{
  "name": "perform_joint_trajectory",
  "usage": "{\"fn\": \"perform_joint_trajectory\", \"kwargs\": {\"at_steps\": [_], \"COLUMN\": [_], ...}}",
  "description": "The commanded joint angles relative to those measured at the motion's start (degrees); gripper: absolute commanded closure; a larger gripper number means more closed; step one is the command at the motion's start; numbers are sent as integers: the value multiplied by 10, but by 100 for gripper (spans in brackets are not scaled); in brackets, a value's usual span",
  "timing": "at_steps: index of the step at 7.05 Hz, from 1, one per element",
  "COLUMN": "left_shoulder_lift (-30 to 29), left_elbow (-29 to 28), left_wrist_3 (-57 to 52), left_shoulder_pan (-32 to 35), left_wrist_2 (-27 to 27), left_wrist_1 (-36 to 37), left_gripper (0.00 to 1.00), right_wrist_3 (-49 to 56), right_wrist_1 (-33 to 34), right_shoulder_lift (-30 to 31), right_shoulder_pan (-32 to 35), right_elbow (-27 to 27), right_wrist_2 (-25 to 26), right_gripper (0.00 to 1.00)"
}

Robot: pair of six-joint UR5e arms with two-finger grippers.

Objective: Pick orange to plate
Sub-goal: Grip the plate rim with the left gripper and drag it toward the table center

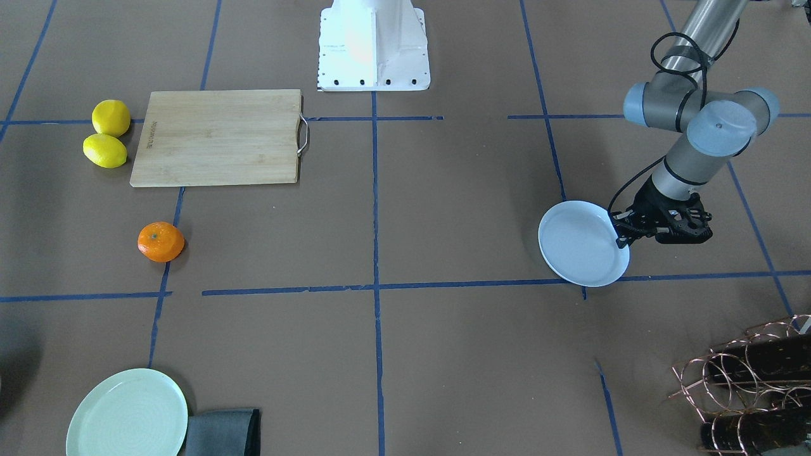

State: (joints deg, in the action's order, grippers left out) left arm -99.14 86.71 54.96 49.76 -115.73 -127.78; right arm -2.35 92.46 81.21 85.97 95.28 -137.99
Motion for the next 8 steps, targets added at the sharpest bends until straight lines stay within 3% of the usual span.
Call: {"fn": "perform_joint_trajectory", "kwargs": {"at_steps": [1,3,4,6,8], "left_shoulder_lift": [-2,-10,-28,-128,-178], "left_elbow": [14,29,58,62,47], "left_wrist_3": [-4,-4,-4,8,125], "left_shoulder_pan": [7,73,95,94,36], "left_wrist_2": [-6,-82,-119,-119,-118], "left_wrist_1": [6,18,60,172,166], "left_gripper": [100,100,100,100,100], "right_wrist_3": [-7,-7,-6,-14,-101], "right_wrist_1": [0,0,-1,-1,-1], "right_shoulder_lift": [0,0,0,0,1], "right_shoulder_pan": [0,-2,-5,-13,-61], "right_elbow": [6,6,6,7,44], "right_wrist_2": [0,0,1,1,3], "right_gripper": [0,0,0,0,0]}}
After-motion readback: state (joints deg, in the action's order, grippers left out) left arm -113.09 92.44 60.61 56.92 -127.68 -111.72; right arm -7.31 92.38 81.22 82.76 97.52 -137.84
